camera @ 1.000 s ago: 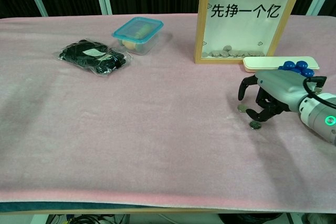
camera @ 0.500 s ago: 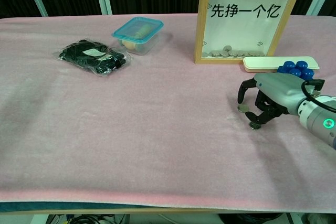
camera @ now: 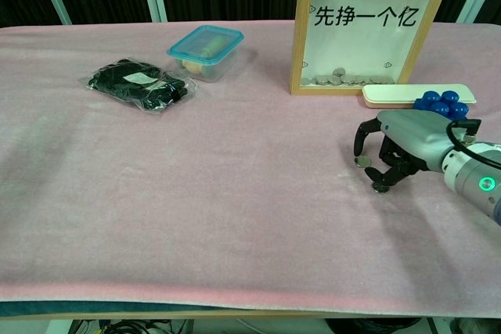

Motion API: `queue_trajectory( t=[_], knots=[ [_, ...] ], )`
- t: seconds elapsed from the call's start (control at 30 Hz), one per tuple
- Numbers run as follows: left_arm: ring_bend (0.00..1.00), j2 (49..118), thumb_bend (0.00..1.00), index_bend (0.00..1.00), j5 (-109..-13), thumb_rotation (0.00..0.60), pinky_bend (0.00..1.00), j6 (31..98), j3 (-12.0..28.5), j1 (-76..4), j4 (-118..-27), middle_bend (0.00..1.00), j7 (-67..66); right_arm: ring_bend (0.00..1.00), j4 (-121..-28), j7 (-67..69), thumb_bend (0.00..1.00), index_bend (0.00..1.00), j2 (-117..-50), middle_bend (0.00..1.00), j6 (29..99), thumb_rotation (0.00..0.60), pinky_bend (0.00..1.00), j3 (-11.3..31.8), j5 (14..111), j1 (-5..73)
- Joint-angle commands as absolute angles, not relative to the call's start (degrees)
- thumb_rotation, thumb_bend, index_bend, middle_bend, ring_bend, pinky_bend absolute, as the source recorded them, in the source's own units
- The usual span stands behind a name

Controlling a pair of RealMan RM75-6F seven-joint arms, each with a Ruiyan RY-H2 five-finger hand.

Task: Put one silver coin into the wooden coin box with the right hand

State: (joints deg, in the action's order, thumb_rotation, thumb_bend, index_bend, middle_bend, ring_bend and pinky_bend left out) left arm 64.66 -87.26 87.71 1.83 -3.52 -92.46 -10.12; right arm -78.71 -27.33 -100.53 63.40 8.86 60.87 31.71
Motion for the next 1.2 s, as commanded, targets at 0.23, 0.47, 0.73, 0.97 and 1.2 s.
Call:
queue_trajectory(
  t=[0.23, 0.47, 0.73, 0.97, 1.2],
  knots=[
    [0.03, 64.66, 0.4, 0.07, -87.2, 0.6, 0.0, 87.65, 1.83, -3.53, -92.44, 0.04, -10.2, 1.0, -78.0, -27.23, 0.36, 0.42, -100.79, 0.96, 62.88, 0.6, 1.0, 9.07, 60.61, 31.79],
    [0.03, 64.64, 0.4, 0.07, -87.12, 0.6, 0.0, 87.61, 1.86, -3.54, -92.46, 0.04, -10.28, 1.0, -77.63, -27.25, 0.36, 0.42, -100.92, 0.96, 62.55, 0.6, 1.0, 9.18, 60.36, 31.78],
    [0.03, 64.63, 0.4, 0.07, -87.14, 0.6, 0.0, 87.65, 1.85, -3.52, -92.45, 0.04, -10.28, 1.0, -76.99, -27.19, 0.36, 0.43, -101.35, 0.96, 62.03, 0.6, 1.0, 9.4, 60.14, 31.99],
    [0.03, 64.62, 0.4, 0.07, -87.16, 0.6, 0.0, 87.64, 1.83, -3.53, -92.46, 0.04, -10.32, 1.0, -75.91, -27.05, 0.36, 0.44, -101.85, 0.96, 61.4, 0.6, 1.0, 9.59, 59.87, 32.27],
    [0.03, 64.62, 0.4, 0.07, -87.1, 0.6, 0.0, 87.61, 1.85, -3.53, -92.48, 0.04, -10.39, 1.0, -74.95, -26.13, 0.36, 0.5, -102.33, 0.96, 61.17, 0.6, 1.0, 10.31, 59.99, 32.62]
  ],
)
